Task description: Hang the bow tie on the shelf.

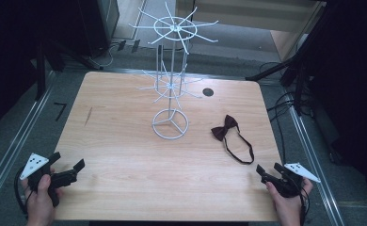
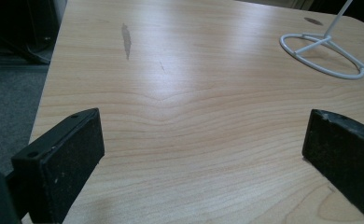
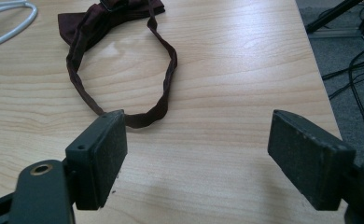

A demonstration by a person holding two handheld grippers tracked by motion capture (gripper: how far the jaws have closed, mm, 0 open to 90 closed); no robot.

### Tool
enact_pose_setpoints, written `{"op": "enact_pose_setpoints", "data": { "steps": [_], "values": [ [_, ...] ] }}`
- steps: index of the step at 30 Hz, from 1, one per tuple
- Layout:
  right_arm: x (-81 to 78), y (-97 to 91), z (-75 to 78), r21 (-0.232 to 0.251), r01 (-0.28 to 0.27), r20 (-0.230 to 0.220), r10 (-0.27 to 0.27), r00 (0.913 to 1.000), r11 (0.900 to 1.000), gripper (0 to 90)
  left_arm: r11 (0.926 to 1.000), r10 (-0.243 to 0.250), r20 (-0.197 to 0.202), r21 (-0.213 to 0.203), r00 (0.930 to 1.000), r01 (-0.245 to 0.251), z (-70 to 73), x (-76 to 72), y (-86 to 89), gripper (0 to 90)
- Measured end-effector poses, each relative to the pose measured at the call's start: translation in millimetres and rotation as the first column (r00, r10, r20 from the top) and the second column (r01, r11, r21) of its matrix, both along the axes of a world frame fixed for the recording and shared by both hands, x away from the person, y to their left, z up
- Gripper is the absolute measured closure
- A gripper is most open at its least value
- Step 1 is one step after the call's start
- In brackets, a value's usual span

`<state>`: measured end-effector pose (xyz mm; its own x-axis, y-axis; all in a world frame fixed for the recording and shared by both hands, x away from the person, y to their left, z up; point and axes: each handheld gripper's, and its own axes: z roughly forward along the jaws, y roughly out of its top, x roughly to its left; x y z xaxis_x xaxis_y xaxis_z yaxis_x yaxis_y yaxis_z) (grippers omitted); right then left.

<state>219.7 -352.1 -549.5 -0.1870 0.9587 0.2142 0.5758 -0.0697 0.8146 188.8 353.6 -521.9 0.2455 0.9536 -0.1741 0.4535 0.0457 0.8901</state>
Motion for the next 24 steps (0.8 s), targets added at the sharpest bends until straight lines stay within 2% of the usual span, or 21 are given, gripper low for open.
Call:
{"op": "enact_pose_setpoints", "data": {
  "steps": [3,4,10,11,13,16,20,23,24],
  "values": [
    [1.3,1.5,0.1,-0.012,-0.002,-0.005,0.002,1.0,0.9999,20.8,1.0,0.003,0.004,-0.007,1.0,-0.003,-0.1,-1.0,0.9,0.0],
    [1.9,3.5,0.5,-0.033,-0.013,-0.004,0.013,0.9999,0.9994,21.6,1.0,0.004,0.007,-0.006,1.0,-0.004,0.0,-1.3,0.7,0.0],
    [5.9,6.9,6.6,-0.043,-0.035,-0.024,0.034,0.9991,0.9985,26.0,0.9999,0.002,0.006,0.01,1.0,-0.002,0.0,-1.0,-0.9,0.0],
    [10.9,9.6,12.3,-0.042,-0.036,-0.057,0.033,0.9978,0.9985,26.0,1.0,0.002,0.004,0.004,1.0,-0.002,0.0,-0.8,-0.4,0.0],
    [12.6,10.8,14.4,-0.038,-0.041,-0.067,0.038,0.997,0.9985,25.8,1.0,0.002,0.003,0.002,1.0,-0.002,0.0,-0.6,-0.3,0.0],
    [21.3,20.8,27.5,-0.055,-0.06,-0.086,0.055,0.9948,0.9967,25.2,1.0,-0.004,-0.001,0.007,1.0,0.004,-0.1,0.0,-0.7,0.0],
    [31.2,29.4,43.3,-0.071,-0.071,-0.087,0.065,0.9941,0.9949,25.1,0.9999,-0.006,-0.002,0.012,1.0,0.006,0.1,-0.2,-1.2,0.0],
    [37.8,33.6,48.3,-0.076,-0.076,-0.106,0.068,0.9921,0.9942,22.6,0.9999,-0.005,-0.001,0.01,1.0,0.005,0.0,-0.1,-1.0,0.0],
    [46.0,38.0,51.1,-0.08,-0.068,-0.132,0.057,0.9896,0.9944,18.6,0.9999,-0.005,-0.001,0.01,1.0,0.005,0.0,-0.1,-1.0,0.0]
  ]
}}
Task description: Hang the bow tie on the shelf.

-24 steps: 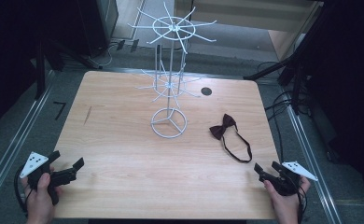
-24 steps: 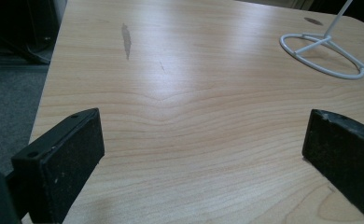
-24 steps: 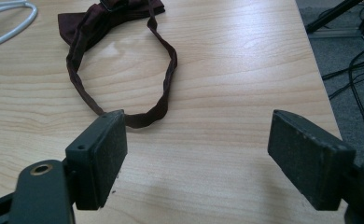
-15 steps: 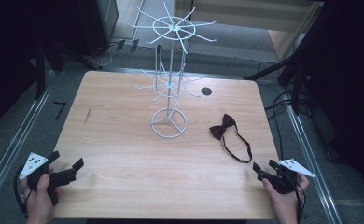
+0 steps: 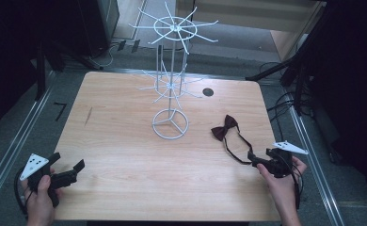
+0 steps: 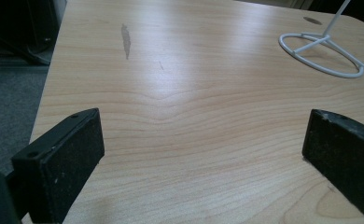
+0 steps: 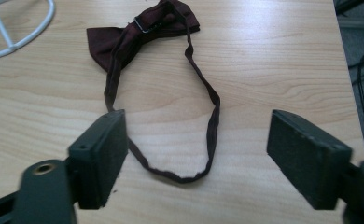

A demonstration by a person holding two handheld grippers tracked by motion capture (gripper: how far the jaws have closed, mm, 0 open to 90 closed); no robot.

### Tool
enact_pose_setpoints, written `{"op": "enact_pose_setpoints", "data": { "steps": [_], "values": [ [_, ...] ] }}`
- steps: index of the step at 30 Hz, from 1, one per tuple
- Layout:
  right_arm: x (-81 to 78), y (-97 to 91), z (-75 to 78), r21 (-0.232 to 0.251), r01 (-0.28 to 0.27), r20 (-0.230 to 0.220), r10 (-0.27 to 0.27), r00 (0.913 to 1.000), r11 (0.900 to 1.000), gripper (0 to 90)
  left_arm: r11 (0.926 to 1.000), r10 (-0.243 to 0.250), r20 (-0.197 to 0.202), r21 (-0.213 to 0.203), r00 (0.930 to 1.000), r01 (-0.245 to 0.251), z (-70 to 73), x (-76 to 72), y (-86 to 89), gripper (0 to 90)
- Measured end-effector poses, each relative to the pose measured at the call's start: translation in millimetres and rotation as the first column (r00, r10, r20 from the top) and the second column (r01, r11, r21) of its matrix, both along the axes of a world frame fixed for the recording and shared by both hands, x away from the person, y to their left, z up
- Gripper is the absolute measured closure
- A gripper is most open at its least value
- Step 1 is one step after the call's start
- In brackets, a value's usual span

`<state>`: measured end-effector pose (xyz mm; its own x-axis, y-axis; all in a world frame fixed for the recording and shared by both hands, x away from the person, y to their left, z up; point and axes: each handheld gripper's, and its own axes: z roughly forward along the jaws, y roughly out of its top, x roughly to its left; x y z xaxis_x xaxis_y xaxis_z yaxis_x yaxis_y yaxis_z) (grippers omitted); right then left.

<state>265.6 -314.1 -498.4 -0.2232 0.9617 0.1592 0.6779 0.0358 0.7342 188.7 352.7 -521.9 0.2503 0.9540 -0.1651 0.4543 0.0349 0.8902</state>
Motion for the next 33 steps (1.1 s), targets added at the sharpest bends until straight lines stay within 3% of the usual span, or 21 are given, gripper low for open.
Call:
{"op": "enact_pose_setpoints", "data": {
  "steps": [6,10,14,16,18,20,25,27,30,33],
  "values": [
    [24.0,19.0,2.4,0.005,-0.038,-0.071,0.039,0.9968,0.9993,12.6,1.0,0.0,-0.001,-0.005,1.0,0.0,0.0,0.2,0.2,0.0],
    [37.9,33.9,0.8,0.011,-0.074,-0.115,0.074,0.9906,0.9972,0.0,1.0,-0.001,0.001,-0.007,1.0,0.001,-0.1,-0.1,0.4,0.0],
    [48.1,44.0,-1.4,0.002,-0.083,-0.15,0.082,0.9853,0.9966,0.0,1.0,0.0,0.002,-0.006,1.0,0.0,0.0,-0.2,0.4,0.0],
    [59.4,53.7,-3.9,-0.034,-0.087,-0.188,0.079,0.979,0.9956,0.0,1.0,0.0,0.007,-0.008,1.0,0.0,-0.2,-0.3,0.3,0.0],
    [61.5,55.2,-4.4,-0.034,-0.092,-0.192,0.083,0.9778,0.9952,0.0,1.0,-0.001,0.007,-0.008,1.0,0.001,-0.1,-0.4,0.4,0.0],
    [69.8,61.3,-6.7,-0.061,-0.103,-0.228,0.086,0.9699,0.9928,0.0,1.0,-0.002,0.008,-0.01,1.0,0.002,-0.1,-0.5,0.4,0.0],
    [82.0,66.8,-13.9,-0.101,-0.087,-0.26,0.058,0.9639,0.9911,0.0,0.9999,-0.004,0.01,-0.013,0.9999,0.004,-0.2,-0.6,0.5,0.0],
    [85.8,68.1,-19.7,-0.106,-0.084,-0.283,0.051,0.9577,0.9909,0.0,0.9999,-0.007,0.011,-0.01,0.9999,0.007,-0.1,-0.9,0.6,0.0],
    [90.5,66.2,-27.0,-0.137,-0.053,-0.291,0.011,0.9566,0.9892,0.0,0.9999,-0.006,0.011,-0.013,0.9999,0.006,-0.2,-0.8,0.6,0.0],
    [90.9,64.2,-29.6,-0.135,-0.048,-0.295,0.006,0.9555,0.9897,0.0,0.9999,-0.008,0.01,-0.015,0.9999,0.008,-0.2,-0.7,0.7,0.0]
  ]
}}
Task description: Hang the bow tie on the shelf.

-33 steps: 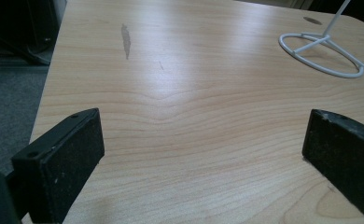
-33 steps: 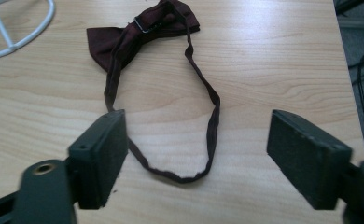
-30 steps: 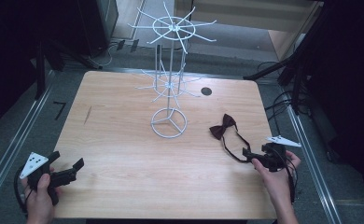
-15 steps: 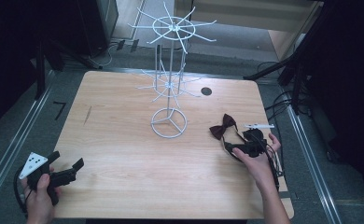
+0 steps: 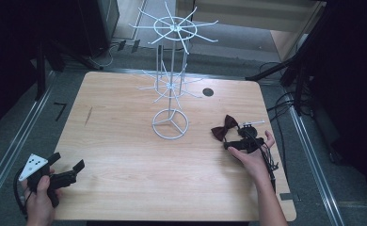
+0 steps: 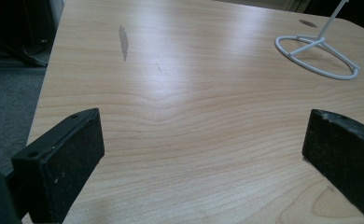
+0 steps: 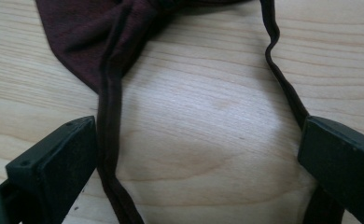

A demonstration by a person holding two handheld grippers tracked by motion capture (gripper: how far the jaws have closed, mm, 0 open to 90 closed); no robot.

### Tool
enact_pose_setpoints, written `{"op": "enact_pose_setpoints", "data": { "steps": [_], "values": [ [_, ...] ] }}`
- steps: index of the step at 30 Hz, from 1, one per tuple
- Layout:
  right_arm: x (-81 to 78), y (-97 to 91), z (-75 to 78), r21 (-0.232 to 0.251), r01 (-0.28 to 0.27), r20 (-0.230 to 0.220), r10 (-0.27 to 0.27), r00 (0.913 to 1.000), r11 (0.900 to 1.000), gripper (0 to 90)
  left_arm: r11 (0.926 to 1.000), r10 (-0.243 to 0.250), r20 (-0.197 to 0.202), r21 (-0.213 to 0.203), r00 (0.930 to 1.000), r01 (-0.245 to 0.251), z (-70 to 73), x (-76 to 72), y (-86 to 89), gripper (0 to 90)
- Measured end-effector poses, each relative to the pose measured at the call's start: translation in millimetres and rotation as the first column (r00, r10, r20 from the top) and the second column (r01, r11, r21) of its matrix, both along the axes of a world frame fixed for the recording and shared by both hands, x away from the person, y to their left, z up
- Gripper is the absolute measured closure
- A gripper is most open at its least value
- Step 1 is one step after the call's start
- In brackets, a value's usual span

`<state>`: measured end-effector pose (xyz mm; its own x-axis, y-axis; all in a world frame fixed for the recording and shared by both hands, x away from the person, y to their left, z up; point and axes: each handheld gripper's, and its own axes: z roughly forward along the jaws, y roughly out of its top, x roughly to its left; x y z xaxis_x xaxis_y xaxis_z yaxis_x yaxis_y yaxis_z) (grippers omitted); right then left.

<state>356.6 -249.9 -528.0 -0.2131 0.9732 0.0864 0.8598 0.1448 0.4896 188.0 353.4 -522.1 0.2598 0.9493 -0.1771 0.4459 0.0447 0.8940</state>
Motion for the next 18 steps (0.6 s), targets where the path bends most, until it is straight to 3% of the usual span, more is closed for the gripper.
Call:
{"op": "enact_pose_setpoints", "data": {
  "steps": [3,7,10,15,18],
  "values": [
    [-0.1,-4.1,-1.6,0.019,0.006,0.004,-0.006,1.0,0.9998,0.0,1.0,0.001,0.0,0.0,1.0,-0.001,0.0,0.0,0.0,0.0],
    [-0.8,-9.8,-3.7,0.004,0.023,0.012,-0.023,0.9997,0.9997,0.8,1.0,0.001,-0.001,0.001,1.0,-0.001,0.1,-0.1,0.1,0.0],
    [-2.4,-20.9,-3.0,0.02,0.052,0.025,-0.053,0.9983,0.9984,5.9,1.0,-0.003,-0.001,-0.001,1.0,0.003,0.0,0.0,0.2,0.0],
    [-7.9,-28.9,-1.5,-0.026,0.078,0.066,-0.076,0.9949,0.9966,26.3,1.0,-0.003,-0.002,-0.004,1.0,0.003,-0.1,0.3,0.4,0.0],
    [-11.7,-32.8,-0.3,-0.02,0.071,0.088,-0.069,0.9937,0.9973,41.4,1.0,-0.002,-0.004,-0.002,1.0,0.002,0.0,0.4,0.2,0.0]
  ]
}}
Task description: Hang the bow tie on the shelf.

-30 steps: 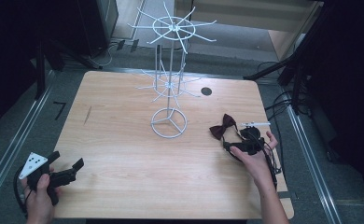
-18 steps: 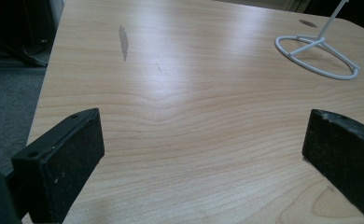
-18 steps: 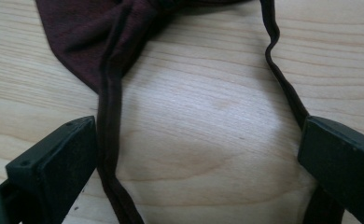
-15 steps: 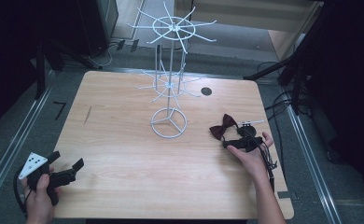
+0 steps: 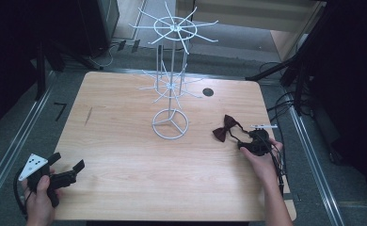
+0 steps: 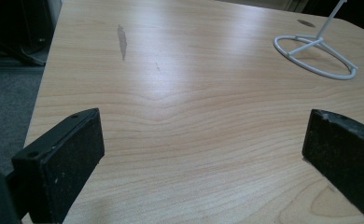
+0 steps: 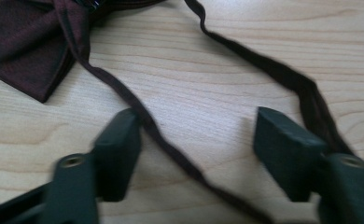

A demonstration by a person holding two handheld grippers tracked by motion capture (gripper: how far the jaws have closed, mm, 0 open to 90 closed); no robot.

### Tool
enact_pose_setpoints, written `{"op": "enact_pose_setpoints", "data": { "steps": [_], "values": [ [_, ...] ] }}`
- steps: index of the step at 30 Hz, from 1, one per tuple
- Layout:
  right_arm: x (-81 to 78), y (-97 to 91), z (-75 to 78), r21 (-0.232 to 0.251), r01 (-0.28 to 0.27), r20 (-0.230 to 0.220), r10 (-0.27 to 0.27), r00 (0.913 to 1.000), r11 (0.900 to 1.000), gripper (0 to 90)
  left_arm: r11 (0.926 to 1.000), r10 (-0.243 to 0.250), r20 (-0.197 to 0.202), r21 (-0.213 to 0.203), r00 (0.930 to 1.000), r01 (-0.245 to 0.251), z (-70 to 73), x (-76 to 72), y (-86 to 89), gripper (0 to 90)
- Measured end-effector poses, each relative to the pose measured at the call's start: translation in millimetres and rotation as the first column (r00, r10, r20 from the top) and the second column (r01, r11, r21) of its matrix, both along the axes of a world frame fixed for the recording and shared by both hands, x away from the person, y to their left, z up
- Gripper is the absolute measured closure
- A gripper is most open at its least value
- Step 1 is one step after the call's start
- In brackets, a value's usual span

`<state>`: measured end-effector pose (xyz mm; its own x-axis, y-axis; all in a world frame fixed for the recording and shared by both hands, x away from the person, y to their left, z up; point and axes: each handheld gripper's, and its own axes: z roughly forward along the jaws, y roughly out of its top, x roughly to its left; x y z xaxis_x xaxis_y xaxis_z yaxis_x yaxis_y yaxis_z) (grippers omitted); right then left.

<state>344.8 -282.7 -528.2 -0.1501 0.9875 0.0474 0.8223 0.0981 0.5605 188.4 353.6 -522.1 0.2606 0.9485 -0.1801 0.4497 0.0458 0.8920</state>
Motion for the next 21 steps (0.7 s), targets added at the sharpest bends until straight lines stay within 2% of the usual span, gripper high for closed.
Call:
{"op": "enact_pose_setpoints", "data": {
  "steps": [4,7,9,10,11,12,14,15,16,17,18,20,21],
  "values": [
    [-2.6,-4.3,1.0,0.004,0.012,0.015,-0.012,0.9998,0.9999,59.6,1.0,0.0,-0.001,0.002,1.0,0.0,0.1,0.0,-0.1,0.0],
    [-3.7,-5.3,1.2,0.007,0.001,0.02,-0.002,0.9998,1.0,67.9,1.0,0.0,0.0,0.002,1.0,0.0,0.0,0.0,-0.1,0.0],
    [-4.2,-4.5,1.9,0.012,-0.021,0.008,0.021,0.9998,0.9997,60.8,1.0,-0.001,-0.001,0.001,1.0,0.001,0.0,0.0,0.0,0.0],
    [-4.2,-4.5,1.9,0.012,-0.021,0.008,0.021,0.9998,0.9997,60.8,1.0,-0.001,-0.001,0.001,1.0,0.001,0.0,0.0,0.0,0.0],
    [-4.1,-2.1,2.2,0.022,-0.066,0.002,0.066,0.9978,0.9976,42.7,1.0,-0.001,0.0,0.0,1.0,0.001,0.0,0.0,0.1,0.0],
    [-4.2,-1.7,2.8,0.02,-0.074,0.009,0.074,0.9972,0.9971,36.5,1.0,-0.002,0.001,-0.002,1.0,0.002,-0.1,0.1,0.5,0.0],
    [-5.5,-3.2,7.8,0.01,-0.08,0.052,0.079,0.9955,0.9968,24.3,1.0,-0.003,-0.001,-0.004,1.0,0.003,0.0,0.0,0.9,0.0],
    [-5.9,-5.6,11.2,0.016,-0.073,0.073,0.072,0.9948,0.9972,17.3,1.0,-0.004,-0.001,-0.005,1.0,0.004,0.0,0.0,0.8,0.0],
    [-5.9,-5.6,11.2,0.016,-0.073,0.073,0.072,0.9948,0.9972,17.3,1.0,-0.004,-0.001,-0.005,1.0,0.004,0.0,0.0,0.8,0.0],
    [-6.2,-14.3,17.7,0.044,-0.042,0.084,0.038,0.9958,0.9982,6.6,1.0,-0.004,0.0,-0.003,1.0,0.004,0.0,0.0,0.8,0.0],
    [-5.9,-18.0,18.9,0.06,-0.033,0.076,0.029,0.9967,0.9976,2.1,1.0,-0.005,-0.002,-0.003,1.0,0.005,0.1,0.1,0.8,0.0],
    [-5.5,-23.7,19.5,0.073,-0.018,0.062,0.013,0.998,0.9972,0.0,1.0,-0.005,-0.002,-0.002,1.0,0.005,0.0,0.1,0.8,0.0],
    [-5.9,-37.7,18.9,0.103,0.033,0.049,-0.038,0.998,0.9941,0.0,1.0,-0.004,0.0,-0.002,1.0,0.004,0.0,0.0,0.6,0.0]
  ]
}}
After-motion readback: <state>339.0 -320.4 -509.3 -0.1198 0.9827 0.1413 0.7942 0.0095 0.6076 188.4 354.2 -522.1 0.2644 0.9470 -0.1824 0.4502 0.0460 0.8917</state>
